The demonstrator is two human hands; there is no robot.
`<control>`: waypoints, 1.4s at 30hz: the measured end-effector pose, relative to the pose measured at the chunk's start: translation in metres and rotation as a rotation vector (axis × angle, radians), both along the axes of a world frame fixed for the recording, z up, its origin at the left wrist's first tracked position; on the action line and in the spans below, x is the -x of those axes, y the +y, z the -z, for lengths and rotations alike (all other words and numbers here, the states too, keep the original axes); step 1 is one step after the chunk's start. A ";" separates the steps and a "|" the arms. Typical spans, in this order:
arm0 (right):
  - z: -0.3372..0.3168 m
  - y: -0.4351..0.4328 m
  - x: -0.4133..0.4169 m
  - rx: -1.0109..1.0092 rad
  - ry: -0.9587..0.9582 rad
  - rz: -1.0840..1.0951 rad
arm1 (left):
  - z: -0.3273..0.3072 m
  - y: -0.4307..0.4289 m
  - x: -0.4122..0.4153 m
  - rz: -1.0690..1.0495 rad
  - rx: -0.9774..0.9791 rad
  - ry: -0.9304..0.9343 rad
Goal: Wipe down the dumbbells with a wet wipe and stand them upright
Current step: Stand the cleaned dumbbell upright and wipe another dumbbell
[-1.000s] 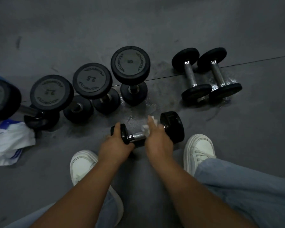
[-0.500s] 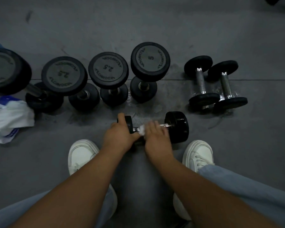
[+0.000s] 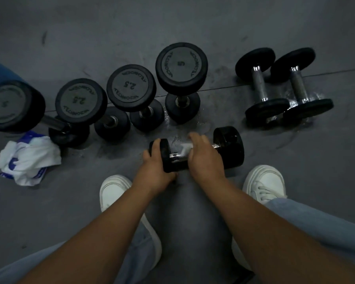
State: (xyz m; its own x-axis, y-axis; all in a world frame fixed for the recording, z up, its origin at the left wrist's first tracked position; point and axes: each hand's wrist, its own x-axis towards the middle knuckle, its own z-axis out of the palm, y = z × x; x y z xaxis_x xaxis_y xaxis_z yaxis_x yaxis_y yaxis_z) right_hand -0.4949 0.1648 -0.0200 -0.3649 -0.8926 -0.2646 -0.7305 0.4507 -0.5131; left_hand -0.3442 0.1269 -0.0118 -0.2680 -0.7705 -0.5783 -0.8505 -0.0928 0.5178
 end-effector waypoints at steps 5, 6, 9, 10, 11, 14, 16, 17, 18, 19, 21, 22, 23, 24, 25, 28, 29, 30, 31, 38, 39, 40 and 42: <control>0.007 0.005 -0.007 0.063 -0.021 0.111 | -0.002 -0.003 0.003 -0.006 0.007 -0.018; 0.014 0.009 -0.008 0.071 0.038 0.131 | -0.002 -0.003 0.003 -0.003 0.006 -0.023; 0.034 0.021 -0.011 0.029 0.239 0.039 | 0.000 -0.003 0.002 -0.001 0.007 -0.014; 0.040 0.022 -0.012 0.014 0.289 -0.019 | 0.000 -0.004 0.002 -0.005 0.004 -0.008; 0.043 0.021 -0.012 0.019 0.318 -0.068 | 0.001 -0.004 0.002 -0.006 0.000 -0.003; 0.045 0.008 -0.012 0.076 0.240 -0.286 | 0.002 -0.004 0.001 -0.002 0.002 -0.002; 0.036 -0.004 0.003 0.013 0.107 -0.379 | 0.002 -0.004 0.002 -0.002 0.000 -0.009; 0.031 -0.009 0.011 -0.023 0.060 -0.320 | 0.002 -0.004 0.002 0.000 -0.002 -0.017; 0.027 -0.009 0.017 -0.018 0.055 -0.221 | 0.002 -0.005 0.002 0.001 -0.005 -0.025; 0.025 -0.007 0.018 -0.004 0.095 -0.151 | 0.002 -0.005 0.002 0.001 -0.005 -0.028; 0.021 -0.008 0.004 -0.050 0.203 -0.245 | 0.003 -0.007 0.002 -0.003 -0.002 -0.028; 0.020 -0.008 -0.005 -0.060 0.195 -0.343 | 0.003 -0.007 0.002 -0.005 -0.004 -0.029; 0.019 -0.010 -0.008 -0.081 0.151 -0.401 | 0.002 -0.008 0.003 -0.005 -0.006 -0.031; 0.018 -0.014 -0.005 -0.114 0.122 -0.404 | 0.002 -0.008 0.003 -0.002 -0.007 -0.034; 0.020 -0.016 0.002 -0.133 0.145 -0.365 | 0.002 -0.008 0.003 0.004 -0.006 -0.036; 0.024 -0.005 0.004 -0.164 0.392 -0.235 | 0.001 -0.007 0.002 0.011 0.003 -0.030; 0.022 -0.004 0.000 -0.166 0.405 -0.250 | 0.001 -0.007 0.002 0.013 0.008 -0.035; 0.021 -0.005 -0.001 -0.156 0.375 -0.306 | 0.000 -0.006 0.002 0.018 0.011 -0.042; 0.023 -0.008 0.002 -0.137 0.337 -0.383 | 0.000 -0.006 0.002 0.020 0.010 -0.048; 0.032 0.003 -0.016 0.036 0.260 -0.363 | 0.000 -0.014 0.002 0.019 -0.021 -0.054; 0.034 0.001 -0.018 0.075 0.244 -0.412 | 0.000 -0.015 0.002 0.018 -0.022 -0.049; 0.031 -0.004 -0.012 0.071 0.220 -0.374 | 0.001 -0.015 0.003 0.020 -0.018 -0.048; 0.029 -0.006 0.000 0.060 0.257 -0.178 | 0.002 -0.014 0.003 0.011 0.009 -0.056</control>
State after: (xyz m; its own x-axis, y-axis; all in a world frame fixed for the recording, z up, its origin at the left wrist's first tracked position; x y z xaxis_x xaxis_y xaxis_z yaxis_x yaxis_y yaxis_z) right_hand -0.4951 0.1586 -0.0491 -0.2494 -0.9598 -0.1288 -0.9043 0.2784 -0.3236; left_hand -0.3475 0.1127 -0.0143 -0.2435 -0.7730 -0.5859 -0.8792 -0.0792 0.4698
